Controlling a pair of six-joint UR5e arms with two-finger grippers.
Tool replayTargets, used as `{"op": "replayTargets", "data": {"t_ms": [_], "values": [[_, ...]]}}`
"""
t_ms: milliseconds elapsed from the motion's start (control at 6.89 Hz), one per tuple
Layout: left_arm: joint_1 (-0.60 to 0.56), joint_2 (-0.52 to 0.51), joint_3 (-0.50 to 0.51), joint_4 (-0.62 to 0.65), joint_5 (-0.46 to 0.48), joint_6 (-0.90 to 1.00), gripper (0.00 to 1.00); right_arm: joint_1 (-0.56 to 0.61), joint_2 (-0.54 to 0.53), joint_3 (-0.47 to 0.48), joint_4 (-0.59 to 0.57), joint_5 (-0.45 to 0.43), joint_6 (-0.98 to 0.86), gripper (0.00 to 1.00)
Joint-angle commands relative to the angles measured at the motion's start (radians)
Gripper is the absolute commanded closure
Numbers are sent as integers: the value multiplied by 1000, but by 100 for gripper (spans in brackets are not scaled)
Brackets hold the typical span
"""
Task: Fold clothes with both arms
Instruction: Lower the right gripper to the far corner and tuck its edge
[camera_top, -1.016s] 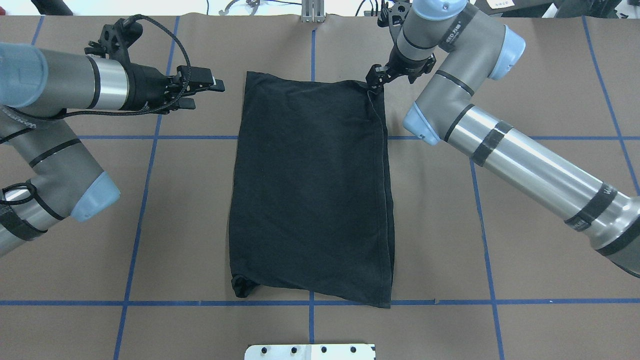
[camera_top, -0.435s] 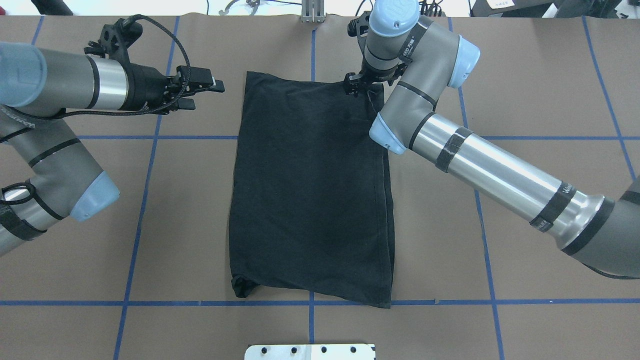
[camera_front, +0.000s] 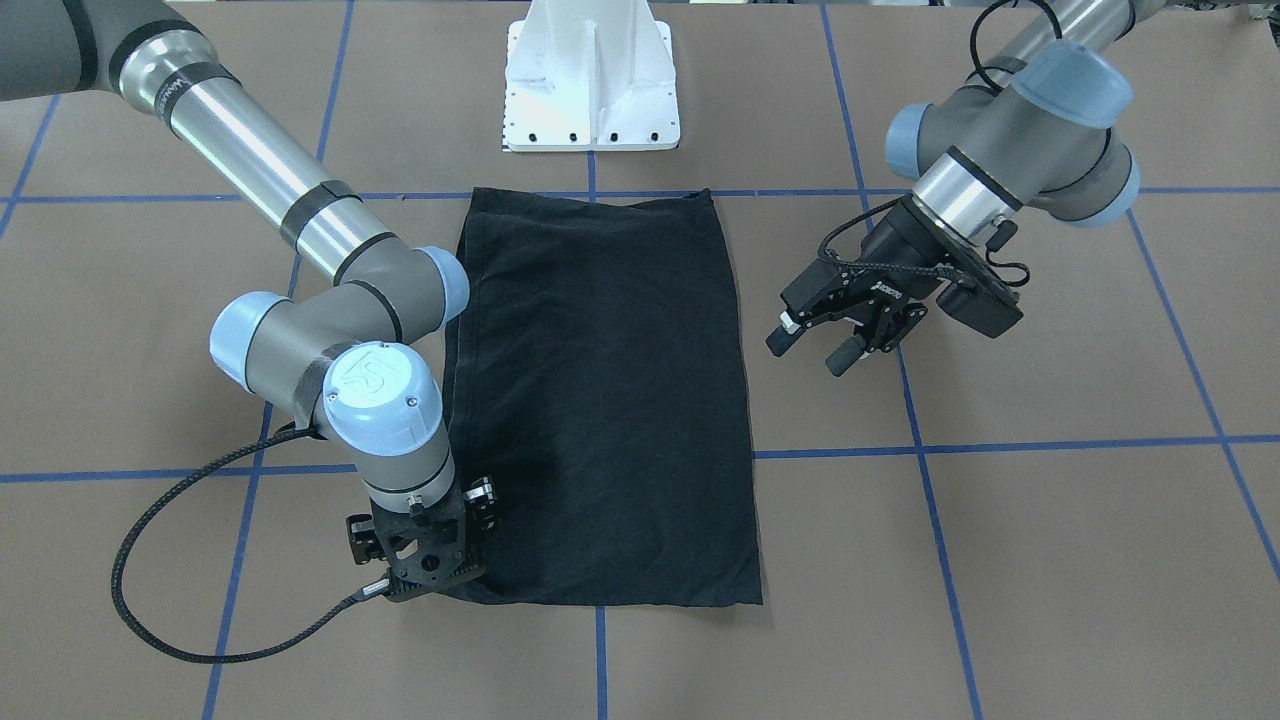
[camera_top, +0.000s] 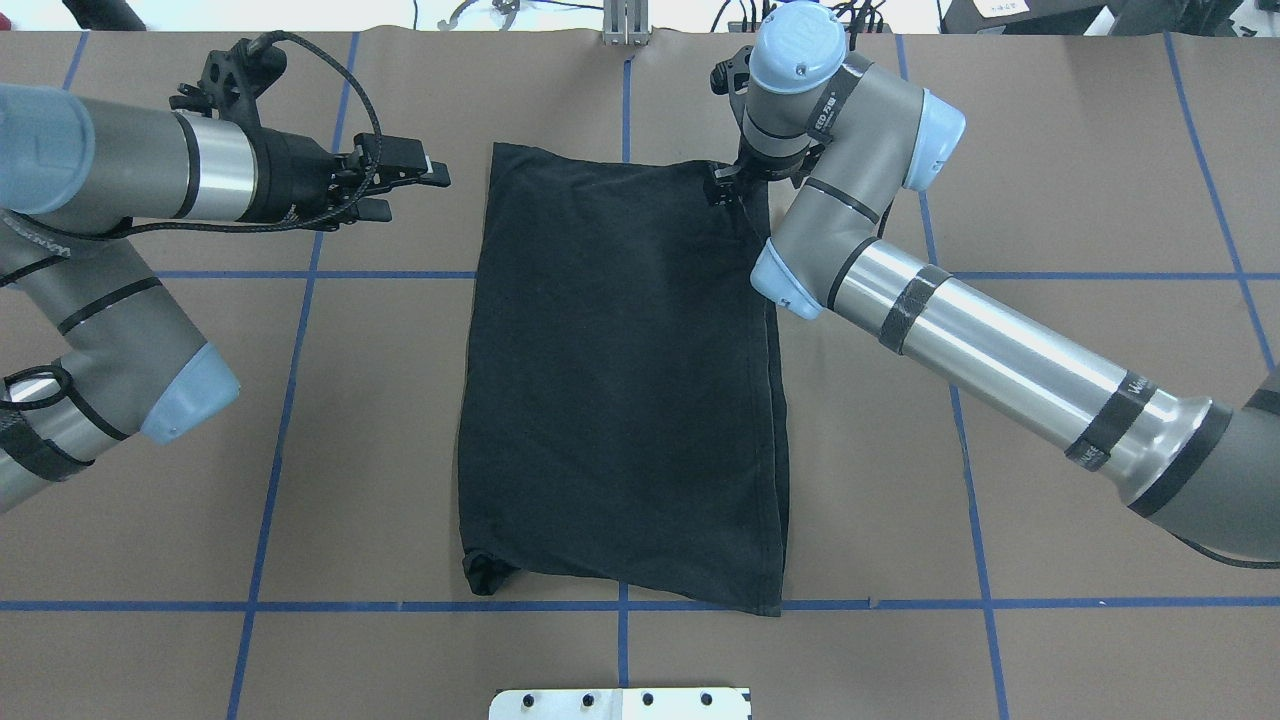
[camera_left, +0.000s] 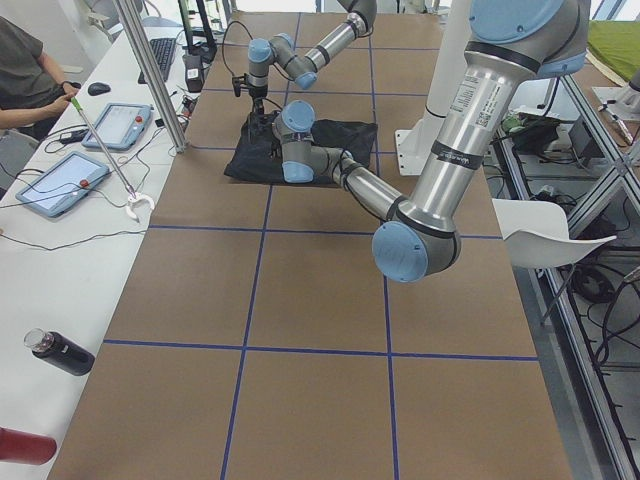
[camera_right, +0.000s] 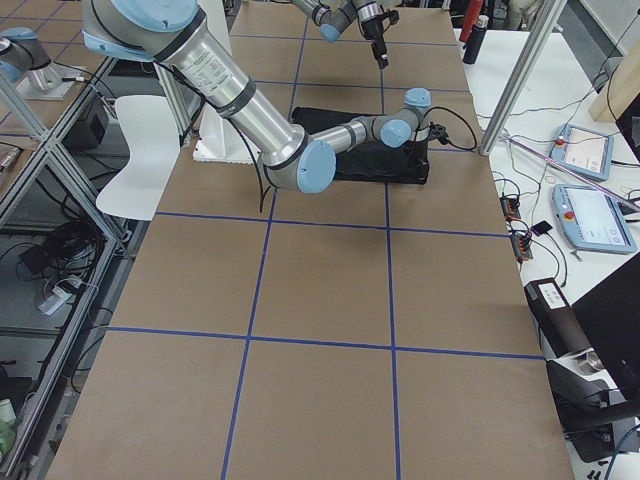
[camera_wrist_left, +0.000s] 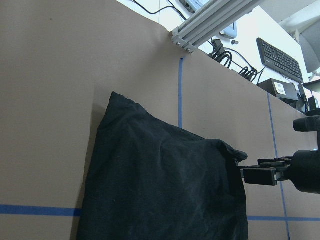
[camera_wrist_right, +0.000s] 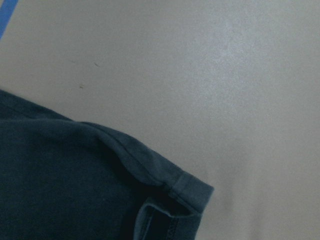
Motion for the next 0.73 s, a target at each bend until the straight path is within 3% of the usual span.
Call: {"op": "replayTargets", "data": {"t_ms": [0, 581], "values": [[0, -2, 0, 0, 0, 0, 0, 4, -22, -1, 0, 15, -3, 0], [2, -2, 0, 0, 0, 0, 0, 36, -45, -1, -2, 35, -23, 0]]}}
